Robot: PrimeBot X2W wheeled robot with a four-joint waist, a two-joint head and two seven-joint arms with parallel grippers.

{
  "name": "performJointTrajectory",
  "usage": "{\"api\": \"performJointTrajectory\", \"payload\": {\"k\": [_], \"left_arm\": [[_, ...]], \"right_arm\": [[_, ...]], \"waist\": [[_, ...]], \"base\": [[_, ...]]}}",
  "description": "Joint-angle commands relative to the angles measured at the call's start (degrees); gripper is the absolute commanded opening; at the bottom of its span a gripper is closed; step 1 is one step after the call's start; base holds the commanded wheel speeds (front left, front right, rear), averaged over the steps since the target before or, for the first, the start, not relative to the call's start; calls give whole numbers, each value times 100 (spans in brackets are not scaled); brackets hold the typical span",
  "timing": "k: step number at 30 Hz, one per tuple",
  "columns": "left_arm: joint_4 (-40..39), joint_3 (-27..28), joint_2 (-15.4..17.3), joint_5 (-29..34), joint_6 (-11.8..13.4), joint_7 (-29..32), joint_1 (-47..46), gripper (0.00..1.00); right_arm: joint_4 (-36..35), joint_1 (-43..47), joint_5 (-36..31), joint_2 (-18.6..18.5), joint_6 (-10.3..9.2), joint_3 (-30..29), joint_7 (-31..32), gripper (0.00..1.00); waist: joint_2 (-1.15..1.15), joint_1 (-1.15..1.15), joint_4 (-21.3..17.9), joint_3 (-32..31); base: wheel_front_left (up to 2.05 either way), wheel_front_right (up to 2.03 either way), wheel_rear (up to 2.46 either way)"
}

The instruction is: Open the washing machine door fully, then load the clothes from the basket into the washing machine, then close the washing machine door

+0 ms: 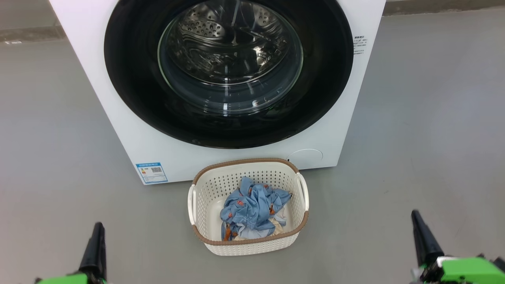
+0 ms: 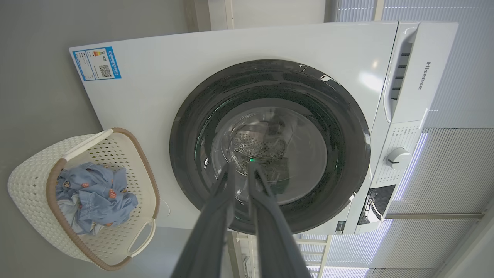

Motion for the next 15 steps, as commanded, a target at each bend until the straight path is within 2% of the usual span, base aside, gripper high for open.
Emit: {"api": "performJointTrajectory", "payload": {"k": [1, 2, 3, 10, 12, 15], "left_arm": [[24, -2, -11, -1, 6, -1, 5, 100], [70, -9, -34, 0, 6, -2, 32, 0], [107, -19, -61, 0, 6, -3, 89, 100], [87, -55, -62, 38, 3, -88, 61, 100], [70, -74, -57, 54, 1, -130, 47, 100], [46, -94, -50, 68, 0, -174, 27, 100]], "right_arm": [[32, 9, -2, 6, 1, -1, -8, 100], [99, 49, -2, 22, 1, -1, -9, 0], [173, 96, -2, 45, 1, -1, -9, 100], [145, 67, -21, 25, 1, -18, -47, 100], [120, 51, -30, 13, 0, -23, -64, 100], [93, 30, -40, 1, 0, -28, -84, 100]], "waist": [[0, 0, 0, 0], [0, 0, 0, 1], [0, 0, 0, 1], [0, 13, 0, -10], [0, 3, 1, -4], [0, 0, 0, 4]], "base": [[0, 0, 0], [0, 0, 0], [0, 0, 0], [0, 0, 0], [0, 0, 0], [0, 0, 0]]}}
